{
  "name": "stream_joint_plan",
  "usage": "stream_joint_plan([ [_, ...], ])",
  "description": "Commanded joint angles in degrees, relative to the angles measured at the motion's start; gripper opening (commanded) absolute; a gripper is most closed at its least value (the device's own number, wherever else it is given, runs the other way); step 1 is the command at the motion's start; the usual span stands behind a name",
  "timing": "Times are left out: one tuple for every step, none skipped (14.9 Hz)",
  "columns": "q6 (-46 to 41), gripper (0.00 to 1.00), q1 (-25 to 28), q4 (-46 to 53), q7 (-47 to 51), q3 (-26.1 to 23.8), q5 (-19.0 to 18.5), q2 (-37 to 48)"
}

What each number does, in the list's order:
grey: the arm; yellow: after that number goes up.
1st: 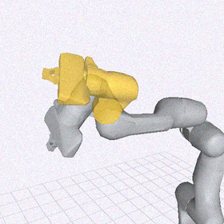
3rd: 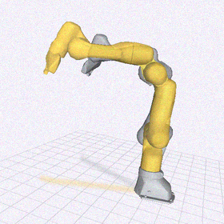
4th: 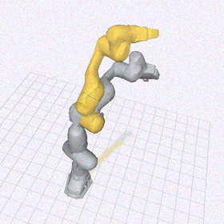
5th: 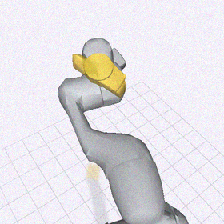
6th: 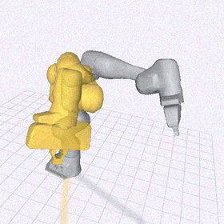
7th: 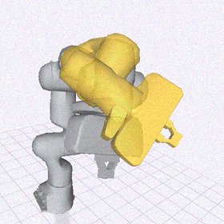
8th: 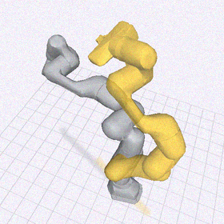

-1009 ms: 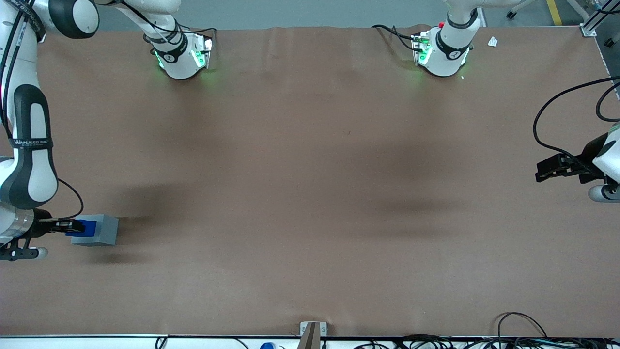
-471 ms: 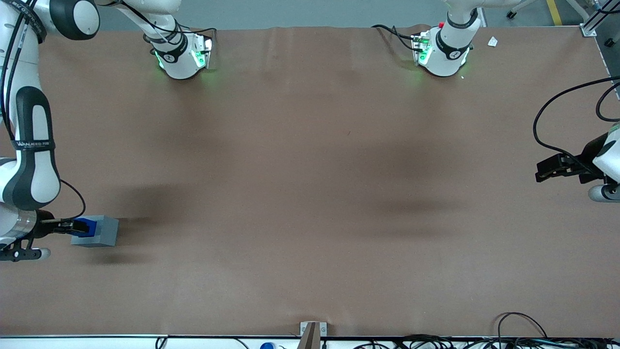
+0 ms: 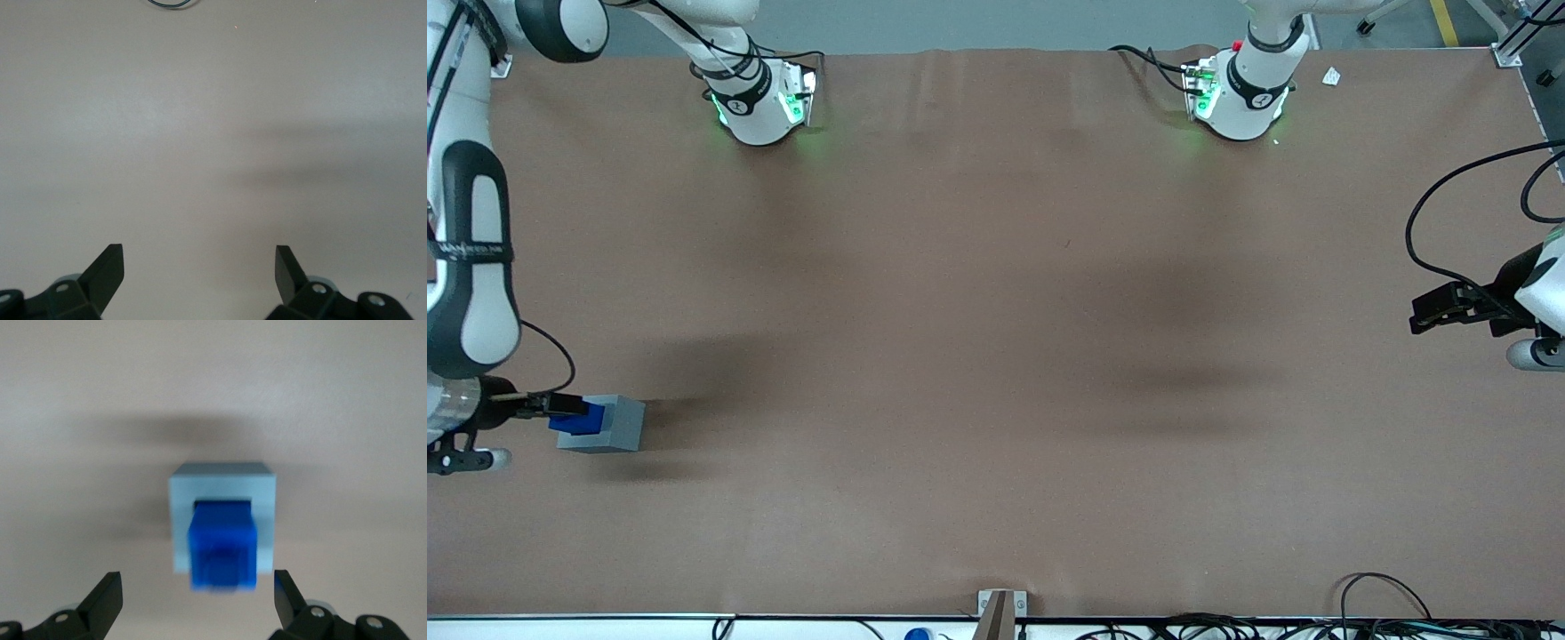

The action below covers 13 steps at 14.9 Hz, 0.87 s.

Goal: Insert blue part into gray base with right arm

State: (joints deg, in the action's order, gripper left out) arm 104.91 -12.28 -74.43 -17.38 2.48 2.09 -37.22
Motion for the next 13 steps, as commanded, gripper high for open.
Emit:
stream_joint_plan([
  [-5.8, 1.00, 1.0, -2.1, 0.6, -0.2, 0.6, 7.7],
  [-7.4, 1.00, 1.9, -2.2, 0.8, -0.2, 0.6, 9.3],
  [-9.1, 1.00, 2.2, -2.3, 2.3, -0.1, 0.6, 10.5],
  [-10.8, 1.00, 2.3, -2.3, 4.3, -0.2, 0.6, 11.6],
  [-12.3, 1.00, 2.9, -2.3, 5.2, -0.2, 0.6, 13.0],
  [-13.7, 1.00, 3.7, -2.5, 6.4, -0.2, 0.6, 14.4],
  [-15.2, 1.00, 4.6, -2.4, 8.9, -0.2, 0.6, 15.6],
  [-17.0, 1.00, 5.6, -2.5, 11.8, -0.2, 0.6, 17.0],
  [-18.3, 1.00, 6.6, -2.6, 13.1, -0.2, 0.6, 18.4],
  [-18.6, 1.00, 7.4, -4.0, 14.1, -0.1, 0.5, 20.4],
  [-18.3, 1.00, 8.2, -6.3, 15.1, -0.1, 0.6, 23.0],
  [-18.2, 1.00, 9.2, -8.3, 16.0, -0.1, 0.5, 25.3],
  [-17.8, 1.00, 10.1, -10.4, 17.0, -0.1, 0.5, 27.5],
])
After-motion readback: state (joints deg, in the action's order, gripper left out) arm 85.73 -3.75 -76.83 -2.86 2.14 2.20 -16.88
